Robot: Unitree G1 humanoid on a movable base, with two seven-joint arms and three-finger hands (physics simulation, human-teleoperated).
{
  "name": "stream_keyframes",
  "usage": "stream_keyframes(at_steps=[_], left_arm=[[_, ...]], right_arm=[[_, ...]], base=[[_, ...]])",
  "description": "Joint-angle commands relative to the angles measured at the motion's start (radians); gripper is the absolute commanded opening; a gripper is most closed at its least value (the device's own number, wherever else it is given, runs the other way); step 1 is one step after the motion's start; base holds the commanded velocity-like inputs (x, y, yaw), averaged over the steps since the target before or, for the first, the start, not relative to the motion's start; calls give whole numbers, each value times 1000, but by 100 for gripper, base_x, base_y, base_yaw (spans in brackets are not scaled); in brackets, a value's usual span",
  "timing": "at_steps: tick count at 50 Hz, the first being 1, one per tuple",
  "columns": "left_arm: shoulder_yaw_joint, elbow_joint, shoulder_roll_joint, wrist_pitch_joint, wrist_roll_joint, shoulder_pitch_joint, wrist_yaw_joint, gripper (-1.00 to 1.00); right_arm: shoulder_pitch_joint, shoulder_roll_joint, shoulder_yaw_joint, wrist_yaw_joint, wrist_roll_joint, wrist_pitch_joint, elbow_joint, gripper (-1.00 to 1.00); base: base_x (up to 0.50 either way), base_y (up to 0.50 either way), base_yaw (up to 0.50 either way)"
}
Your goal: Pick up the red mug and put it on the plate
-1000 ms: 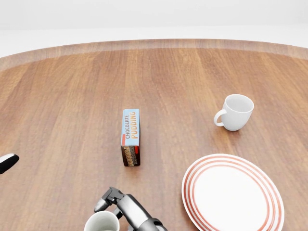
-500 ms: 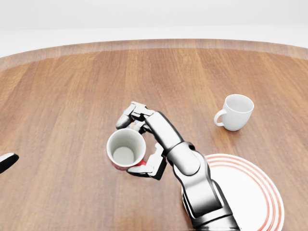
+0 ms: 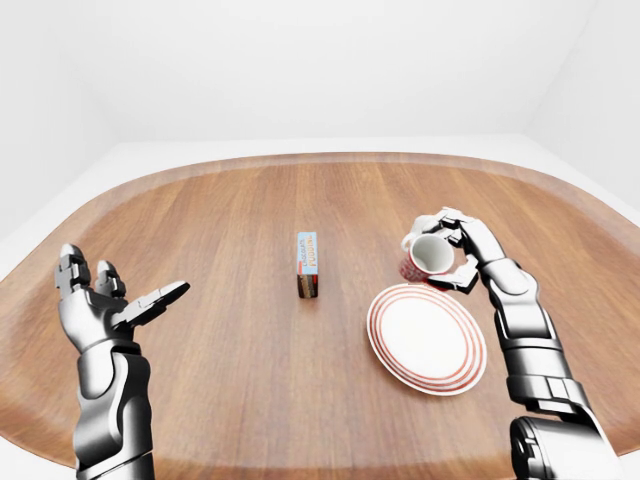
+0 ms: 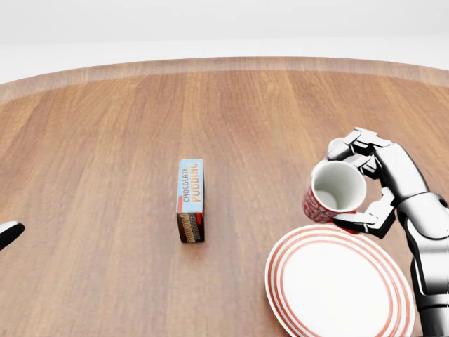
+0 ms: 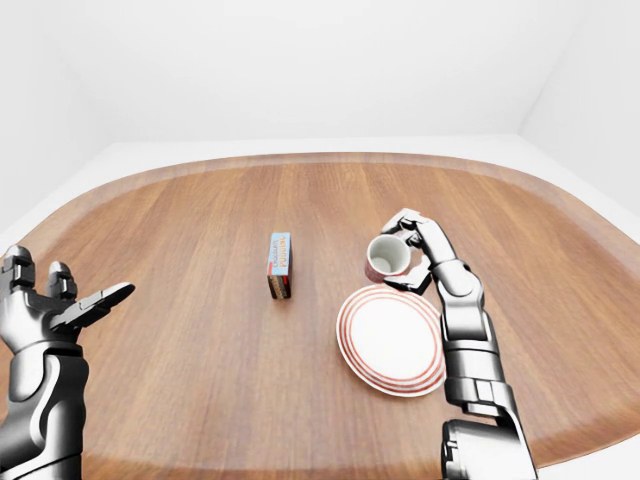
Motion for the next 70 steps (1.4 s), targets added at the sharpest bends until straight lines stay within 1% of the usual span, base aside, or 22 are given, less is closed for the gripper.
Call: stream_keyframes(at_steps=[1,3,13,15,16,17,25,27,30,31,33,34,35,36,37,41,45,47,50,61,68,70], left_arm=[[0,1,1,0,2,-1,0,100],[-1,4,1,0,3,-2,0,100],[-1,2,0,0,2,2,0,100],[-2,5,-1,0,4,1,-2,100],[0,8,-1,0,3,0,-2,100],[-1,11,0,0,3,0,-3,100],[-1,11,0,0,3,-1,-2,100],[-3,13,1,0,4,-2,-2,100],[-1,1,-1,0,4,3,0,100],[-1,3,-1,0,4,2,0,100],[-1,12,-1,0,5,-1,-2,100],[-2,14,-1,0,5,-1,-2,100],[-3,18,-1,0,6,-1,-3,100],[-4,10,-1,0,6,1,-1,100],[-3,10,-2,0,6,2,-1,100],[-3,13,-2,0,7,2,-3,100],[-1,3,-2,0,4,4,-1,100],[-1,10,-1,0,5,1,-2,100],[-1,11,-1,0,5,1,-2,100],[-3,13,-1,0,5,0,-2,100],[-4,14,-2,0,7,1,-2,100],[-4,14,-2,0,6,1,-2,100]], right_arm=[[100,-107,-87,-24,63,0,127,-100],[109,-114,-85,-25,63,0,165,-100],[132,-118,-81,-1,67,-1,209,-100],[131,-118,-76,1,61,-16,237,-100],[138,-118,-73,7,58,-18,241,-100],[139,-117,-75,9,60,-13,238,-100],[123,-117,-71,-4,63,-37,288,-100],[106,-121,-63,-12,62,-69,347,-100],[104,-120,-55,-19,65,-85,371,-100],[97,-118,-49,-24,64,-105,405,-100],[89,-118,-42,-31,67,-131,444,-100],[87,-117,-39,-34,68,-137,456,-100],[86,-115,-34,-38,68,-150,473,-100],[87,-114,-31,-40,69,-153,477,-100],[91,-113,-30,-39,71,-146,468,-100],[83,-118,-30,-37,76,-155,482,-100],[78,-116,-24,-44,76,-174,509,-100],[78,-113,-19,-48,74,-173,509,-100],[64,-110,-9,-58,68,-175,563,-100],[51,-107,4,-69,65,-175,610,-100],[53,-112,3,-67,66,-175,602,-100],[54,-111,4,-69,65,-175,603,-90]], base=[[0,0,0],[0,0,0],[0,0,0],[0,0,0],[0,0,0],[0,0,0],[0,0,0],[0,0,0],[0,0,0],[0,0,0],[0,0,0],[0,0,0],[0,0,0],[0,0,0],[0,0,0],[0,0,0],[0,0,0],[0,0,0],[0,0,0],[0,0,0],[0,0,0],[0,0,0]])
